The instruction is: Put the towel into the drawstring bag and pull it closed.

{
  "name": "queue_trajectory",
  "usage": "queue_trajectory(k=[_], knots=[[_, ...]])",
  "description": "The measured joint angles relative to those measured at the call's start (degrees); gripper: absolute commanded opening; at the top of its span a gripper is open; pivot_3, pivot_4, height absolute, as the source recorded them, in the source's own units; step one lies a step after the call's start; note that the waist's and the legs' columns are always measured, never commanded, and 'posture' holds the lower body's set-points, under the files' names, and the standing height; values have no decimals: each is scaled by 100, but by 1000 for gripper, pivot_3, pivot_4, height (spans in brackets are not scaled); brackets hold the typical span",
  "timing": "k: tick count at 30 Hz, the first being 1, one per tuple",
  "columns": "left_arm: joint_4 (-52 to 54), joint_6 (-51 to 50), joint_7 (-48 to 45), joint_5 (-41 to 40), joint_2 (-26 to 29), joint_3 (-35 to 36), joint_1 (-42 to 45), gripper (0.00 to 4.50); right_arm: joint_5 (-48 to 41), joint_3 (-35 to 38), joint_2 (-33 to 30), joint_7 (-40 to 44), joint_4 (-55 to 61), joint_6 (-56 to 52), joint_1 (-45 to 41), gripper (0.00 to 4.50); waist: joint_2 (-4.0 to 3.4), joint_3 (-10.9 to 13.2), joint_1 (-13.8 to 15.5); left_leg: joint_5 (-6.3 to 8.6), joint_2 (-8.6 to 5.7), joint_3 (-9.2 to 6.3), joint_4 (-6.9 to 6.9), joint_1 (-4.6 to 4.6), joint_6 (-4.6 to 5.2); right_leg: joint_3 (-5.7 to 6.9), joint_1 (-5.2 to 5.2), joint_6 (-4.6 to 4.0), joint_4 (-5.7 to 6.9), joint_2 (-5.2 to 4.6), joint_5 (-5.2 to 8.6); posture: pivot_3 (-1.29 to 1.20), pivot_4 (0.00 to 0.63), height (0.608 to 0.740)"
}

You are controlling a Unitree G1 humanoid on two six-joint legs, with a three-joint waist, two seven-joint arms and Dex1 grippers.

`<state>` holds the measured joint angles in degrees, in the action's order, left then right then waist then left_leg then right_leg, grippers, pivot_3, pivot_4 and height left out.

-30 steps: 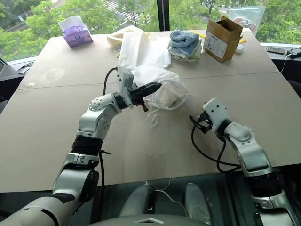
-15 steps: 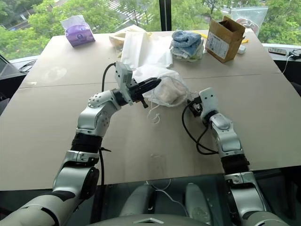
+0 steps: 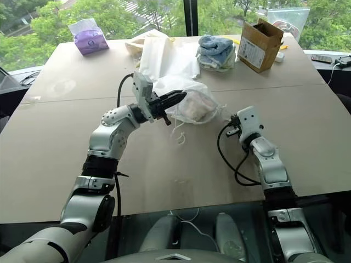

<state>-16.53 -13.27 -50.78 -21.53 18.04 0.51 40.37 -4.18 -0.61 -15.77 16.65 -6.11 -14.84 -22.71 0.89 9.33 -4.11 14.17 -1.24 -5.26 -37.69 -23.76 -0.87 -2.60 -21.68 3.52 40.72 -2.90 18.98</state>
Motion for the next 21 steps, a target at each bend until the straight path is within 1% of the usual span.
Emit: queue_trajectory(k=[2, 4, 5, 9, 13, 17, 21], knots=[[3, 43, 88, 65, 7, -2, -69, 2680, -6, 77, -4, -79, 181, -88, -80, 0, 0, 0, 1, 0, 0, 0, 0, 0, 0, 0, 0, 0, 0, 0, 0, 0, 150, 740], [76, 73, 121, 138, 65, -14, -249, 3583, -5, 119, -2, -146, 320, -161, -225, 0, -1, 0, -5, 0, 0, 3, 0, 1, 0, -3, -1, 0, 0, 0, 0, 0, 150, 740], [157, 67, 102, 148, 108, -31, -362, 3911, -4, 142, -3, -187, 372, -199, -299, 0, -1, 0, -12, 0, 1, 5, 1, 1, 0, -5, -2, 0, 1, 0, 0, 0, 150, 740], [863, -291, -32, -39, 440, 9, -1106, 3911, -7, 269, 13, -382, 594, -390, -636, 0, -1, 0, 5, 0, 10, -1, 4, 0, 0, -2, -4, 0, 2, 0, 0, 0, 150, 740], [1920, -885, -82, -530, 807, 205, -1891, 3911, -9, 261, 64, -454, 787, -564, -677, 0, -2, 0, 18, 0, 10, 1, 4, 0, 0, -4, -3, 0, 0, -3, 0, 0, 150, 740], [2328, -1159, -123, -627, 984, 194, -2299, 3911, 1, 258, 117, -488, 790, -627, -668, 0, -3, -1, 32, 0, 9, 2, 4, 3, 1, -3, -1, 0, 1, -2, 0, 0, 150, 740], [2355, -1131, -9, -406, 991, -13, -2337, 3911, 26, 167, 171, -485, 789, -628, -658, 0, -3, -1, 33, 1, 8, 4, 4, 2, 1, -4, -1, 0, 1, -1, 0, 0, 150, 740]])
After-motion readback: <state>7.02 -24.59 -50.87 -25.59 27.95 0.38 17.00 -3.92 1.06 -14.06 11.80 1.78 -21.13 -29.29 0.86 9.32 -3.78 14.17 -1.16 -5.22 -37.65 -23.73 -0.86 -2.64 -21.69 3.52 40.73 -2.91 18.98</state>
